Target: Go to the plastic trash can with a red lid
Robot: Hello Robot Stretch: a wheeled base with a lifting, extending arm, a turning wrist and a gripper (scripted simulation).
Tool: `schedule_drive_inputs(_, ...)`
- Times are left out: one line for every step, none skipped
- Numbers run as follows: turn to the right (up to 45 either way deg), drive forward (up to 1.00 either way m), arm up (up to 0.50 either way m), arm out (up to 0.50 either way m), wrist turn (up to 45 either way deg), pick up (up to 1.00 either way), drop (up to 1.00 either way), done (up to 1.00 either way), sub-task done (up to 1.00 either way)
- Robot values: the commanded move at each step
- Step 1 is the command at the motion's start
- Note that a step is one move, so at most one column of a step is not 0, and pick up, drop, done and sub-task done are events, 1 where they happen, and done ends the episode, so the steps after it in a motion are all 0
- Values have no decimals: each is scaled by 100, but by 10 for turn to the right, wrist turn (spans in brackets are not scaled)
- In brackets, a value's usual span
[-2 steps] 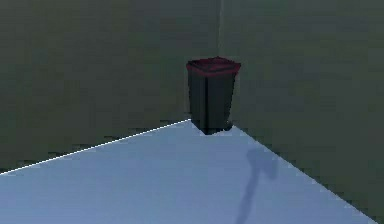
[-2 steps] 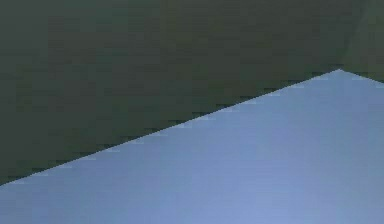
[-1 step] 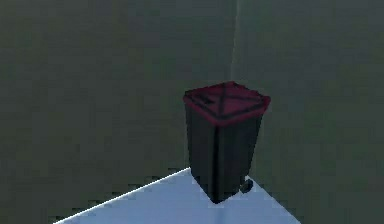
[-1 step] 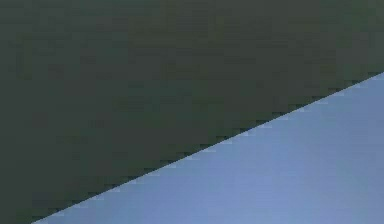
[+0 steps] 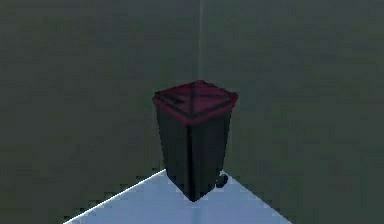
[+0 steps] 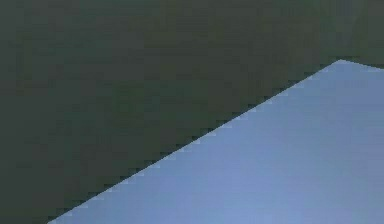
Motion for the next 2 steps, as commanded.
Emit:
schedule_drive_inputs(0,25,0,0,0,0,0,0,0)
schedule_drive_inputs(0,0,0,0,0,0,0,100,0)
